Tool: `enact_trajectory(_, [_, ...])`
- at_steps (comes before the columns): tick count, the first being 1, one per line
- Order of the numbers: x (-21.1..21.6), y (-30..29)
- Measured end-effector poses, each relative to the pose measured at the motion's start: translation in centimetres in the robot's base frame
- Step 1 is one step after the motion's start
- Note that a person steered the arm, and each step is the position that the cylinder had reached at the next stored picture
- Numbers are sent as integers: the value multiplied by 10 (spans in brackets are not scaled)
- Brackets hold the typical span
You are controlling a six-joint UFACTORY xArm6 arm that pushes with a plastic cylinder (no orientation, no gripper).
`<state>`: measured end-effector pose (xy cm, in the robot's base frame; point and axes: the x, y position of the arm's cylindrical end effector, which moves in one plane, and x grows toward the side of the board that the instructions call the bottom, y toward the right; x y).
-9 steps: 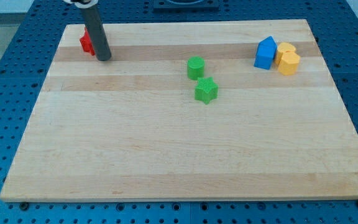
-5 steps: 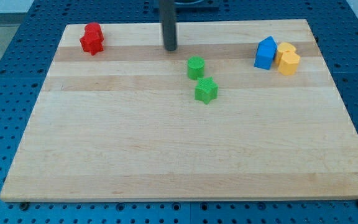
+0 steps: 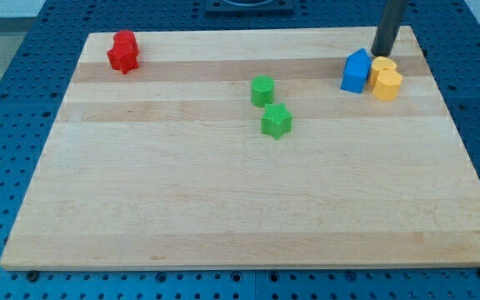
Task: Place the blue triangle in between the green blocks
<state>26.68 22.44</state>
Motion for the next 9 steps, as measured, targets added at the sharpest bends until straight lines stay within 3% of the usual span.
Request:
enact_trajectory(4, [27,-40])
enact_trajectory(9, [63,-150])
